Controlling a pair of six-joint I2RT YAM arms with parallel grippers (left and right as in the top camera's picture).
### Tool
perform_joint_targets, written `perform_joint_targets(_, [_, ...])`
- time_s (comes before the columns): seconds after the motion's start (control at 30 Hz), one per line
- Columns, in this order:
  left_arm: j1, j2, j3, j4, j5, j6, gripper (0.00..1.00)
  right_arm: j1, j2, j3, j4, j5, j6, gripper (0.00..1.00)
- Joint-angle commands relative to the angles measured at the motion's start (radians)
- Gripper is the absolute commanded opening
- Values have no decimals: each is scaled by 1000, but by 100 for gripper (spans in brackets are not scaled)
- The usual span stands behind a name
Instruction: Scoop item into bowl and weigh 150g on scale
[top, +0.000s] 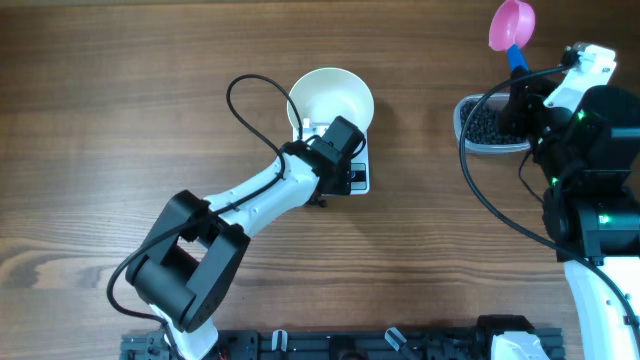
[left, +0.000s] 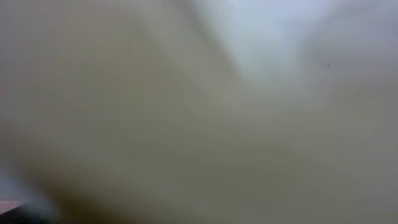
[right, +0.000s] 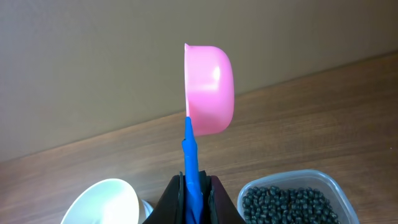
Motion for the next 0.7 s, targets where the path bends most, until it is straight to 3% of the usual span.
perform_joint_targets(0.0, [3,-16,8,-20,37,6,100,-3,2,25,0,6,-19,4])
perform_joint_targets(0.3, [5,-235,19,-26,243,58,100,-3,1,25,4,6,-17,4])
perform_joint_targets(0.5, [49,-401,19,-82,248,89,100,-3,0,25,7,6,-17,4])
perform_joint_targets(0.67, [122,-504,19,-216,247,160,100,-3,0,25,8,6,-18,4])
